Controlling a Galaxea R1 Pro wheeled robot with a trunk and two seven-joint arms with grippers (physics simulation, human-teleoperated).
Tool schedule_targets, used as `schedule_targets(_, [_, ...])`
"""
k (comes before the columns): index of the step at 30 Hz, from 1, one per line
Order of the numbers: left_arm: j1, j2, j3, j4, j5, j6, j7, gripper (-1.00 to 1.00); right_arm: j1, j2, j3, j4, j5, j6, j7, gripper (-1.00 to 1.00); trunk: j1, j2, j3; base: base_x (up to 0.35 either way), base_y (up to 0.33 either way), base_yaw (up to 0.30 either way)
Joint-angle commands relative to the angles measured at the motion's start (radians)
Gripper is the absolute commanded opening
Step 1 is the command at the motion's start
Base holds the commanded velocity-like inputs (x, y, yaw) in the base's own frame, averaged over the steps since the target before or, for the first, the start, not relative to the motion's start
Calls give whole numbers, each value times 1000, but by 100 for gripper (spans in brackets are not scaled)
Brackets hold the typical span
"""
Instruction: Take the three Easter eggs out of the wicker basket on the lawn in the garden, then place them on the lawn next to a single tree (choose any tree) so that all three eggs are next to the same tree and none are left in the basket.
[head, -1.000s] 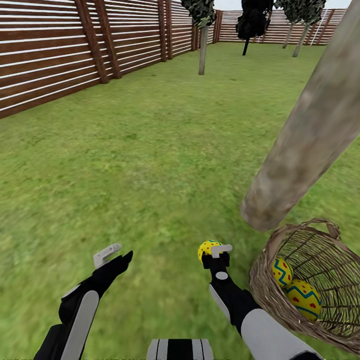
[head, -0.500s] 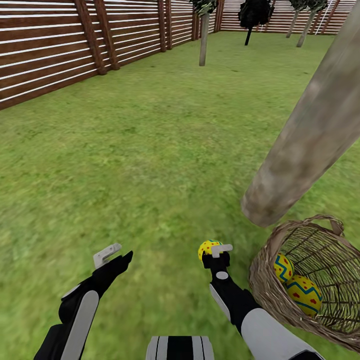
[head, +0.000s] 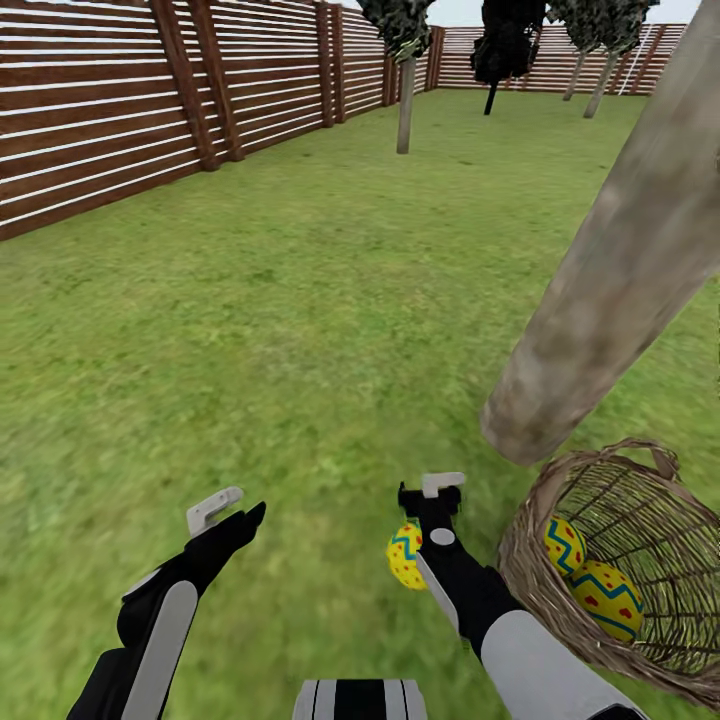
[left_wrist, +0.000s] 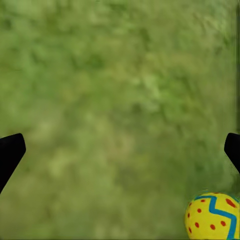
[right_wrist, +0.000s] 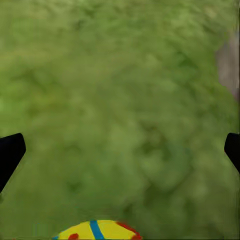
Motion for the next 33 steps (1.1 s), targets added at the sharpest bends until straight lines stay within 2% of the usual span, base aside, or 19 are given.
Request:
schedule_targets(1, [0,-1,1,-1,11,4,7,100,0,-1,5,-16,-5,2,-9,100,-1,0,3,0,0,0])
schedule_targets(3, [0,-1,1,-1,11,5,7,100,0,-1,5,-52,-7,33,-10,100,-1,0,11,0,0,0])
schedule_targets(6, [0,-1,0,-1,11,5,8,100,28,-4,0,-289,-9,220,-9,100,-3,1,23,0,0,0])
schedule_targets(7, [0,-1,0,-1,11,5,8,100,86,-8,-4,-425,-9,311,-9,100,-3,1,26,0,0,0])
schedule_targets(9, [0,-1,-2,-1,11,5,8,100,173,-12,-26,-644,-8,420,-9,100,-4,2,34,0,0,0])
schedule_targets(11, [0,-1,-9,-1,10,5,8,100,213,-13,-39,-751,-7,480,-10,100,-5,2,42,0,0,0])
schedule_targets(13, [0,-1,-11,-1,9,5,8,100,236,-16,-56,-795,-7,501,-11,100,-6,3,50,0,0,0])
schedule_targets(21, [0,-1,-11,0,9,5,8,100,293,-19,-59,-900,-4,506,-29,100,-10,5,81,0,0,-2])
schedule_targets(33, [0,-1,-11,4,8,5,8,100,302,-19,-60,-923,-3,508,-44,100,-10,5,96,0,0,-202])
